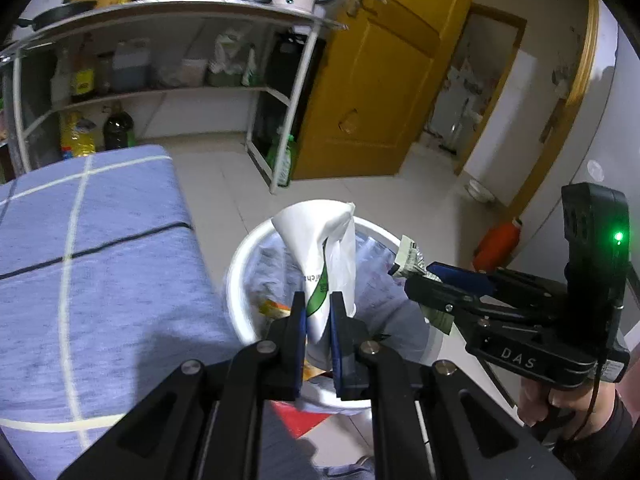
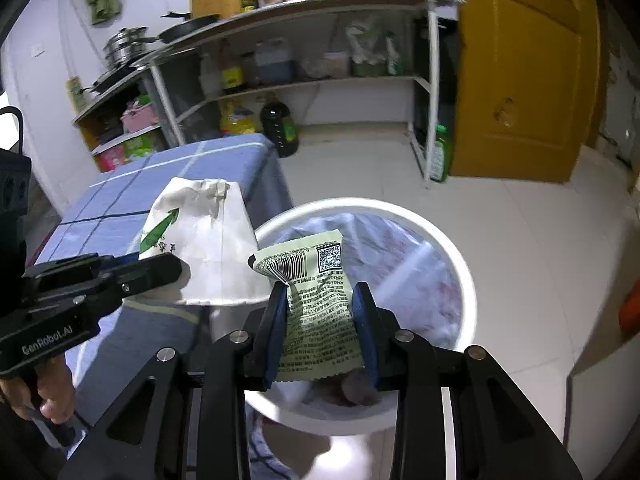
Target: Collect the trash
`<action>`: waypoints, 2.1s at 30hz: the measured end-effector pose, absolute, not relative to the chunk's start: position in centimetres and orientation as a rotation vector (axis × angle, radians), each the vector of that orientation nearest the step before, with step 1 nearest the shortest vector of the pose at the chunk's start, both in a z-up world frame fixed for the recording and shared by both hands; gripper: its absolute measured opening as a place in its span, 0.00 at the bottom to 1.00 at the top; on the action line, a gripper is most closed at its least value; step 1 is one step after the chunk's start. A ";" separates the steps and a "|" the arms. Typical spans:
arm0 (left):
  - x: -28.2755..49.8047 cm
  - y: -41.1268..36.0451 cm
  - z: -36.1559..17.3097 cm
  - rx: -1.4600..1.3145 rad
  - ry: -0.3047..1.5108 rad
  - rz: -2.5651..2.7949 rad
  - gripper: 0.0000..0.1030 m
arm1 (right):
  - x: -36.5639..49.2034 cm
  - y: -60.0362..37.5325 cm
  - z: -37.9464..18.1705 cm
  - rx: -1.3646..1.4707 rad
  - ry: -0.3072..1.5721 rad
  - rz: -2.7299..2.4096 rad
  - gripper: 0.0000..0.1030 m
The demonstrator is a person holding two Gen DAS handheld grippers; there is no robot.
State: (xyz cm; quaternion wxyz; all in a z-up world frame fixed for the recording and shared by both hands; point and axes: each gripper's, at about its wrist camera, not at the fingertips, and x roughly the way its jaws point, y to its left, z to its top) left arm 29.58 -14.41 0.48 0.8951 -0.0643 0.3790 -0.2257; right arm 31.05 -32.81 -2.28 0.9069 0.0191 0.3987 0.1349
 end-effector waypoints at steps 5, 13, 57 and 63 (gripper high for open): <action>30.9 -16.5 -1.3 -0.132 0.832 -0.472 0.12 | 32.2 -34.4 -3.4 0.064 0.850 0.247 0.34; 31.8 -17.3 -3.0 -0.109 0.864 -0.422 0.19 | 33.7 -34.3 -5.1 0.056 0.887 0.247 0.50; 16.4 -12.2 1.3 -0.043 0.680 -0.373 0.47 | 15.3 -30.5 0.1 0.008 0.623 0.156 0.52; 14.1 -11.1 0.3 -0.050 0.678 -0.347 0.47 | 12.2 -30.0 0.2 -0.027 0.595 0.124 0.52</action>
